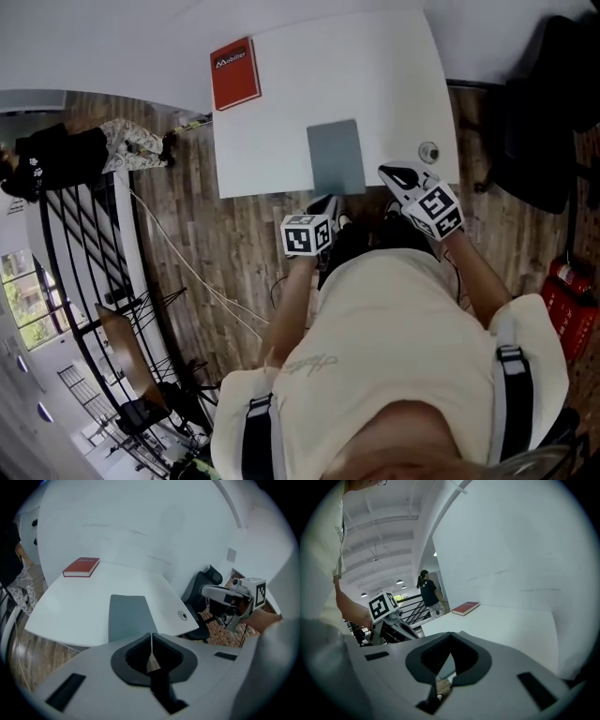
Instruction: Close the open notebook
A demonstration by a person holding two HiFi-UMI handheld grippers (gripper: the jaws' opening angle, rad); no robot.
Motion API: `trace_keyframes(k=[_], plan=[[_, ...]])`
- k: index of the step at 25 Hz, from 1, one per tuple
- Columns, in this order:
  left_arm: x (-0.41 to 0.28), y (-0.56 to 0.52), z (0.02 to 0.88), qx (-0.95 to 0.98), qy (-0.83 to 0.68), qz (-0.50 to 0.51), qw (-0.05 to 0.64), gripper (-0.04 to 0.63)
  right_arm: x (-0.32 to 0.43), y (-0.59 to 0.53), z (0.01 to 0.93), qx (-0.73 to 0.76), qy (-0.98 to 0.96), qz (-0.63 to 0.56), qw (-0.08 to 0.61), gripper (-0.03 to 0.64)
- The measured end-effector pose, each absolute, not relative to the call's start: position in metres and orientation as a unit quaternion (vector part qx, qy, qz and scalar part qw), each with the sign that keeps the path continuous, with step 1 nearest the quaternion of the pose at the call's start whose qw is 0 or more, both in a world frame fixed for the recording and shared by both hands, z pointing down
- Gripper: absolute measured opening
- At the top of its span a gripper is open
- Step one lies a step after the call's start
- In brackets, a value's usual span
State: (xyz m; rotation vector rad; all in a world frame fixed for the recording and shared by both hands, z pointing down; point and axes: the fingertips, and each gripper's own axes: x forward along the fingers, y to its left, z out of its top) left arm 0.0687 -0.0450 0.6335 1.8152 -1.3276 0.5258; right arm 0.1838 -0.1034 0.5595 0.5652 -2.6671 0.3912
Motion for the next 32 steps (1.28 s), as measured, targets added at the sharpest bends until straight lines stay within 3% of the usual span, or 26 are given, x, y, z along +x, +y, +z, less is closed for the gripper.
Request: trace_keyframes(k=[19,32], plan=[[-0.028,-0.087,0.501,0.754,-0.590,0.074,0.279,0.025,0.120,-0.124,0.449,0.232,-0.964,0.073,0.107,0.008],[-0.057,-0.133,0.375,0.781,-0.610,0.038,0.124,0.025,0.106,-0.152,0.349,0.248,-0.969,0.004,0.007,0.008]])
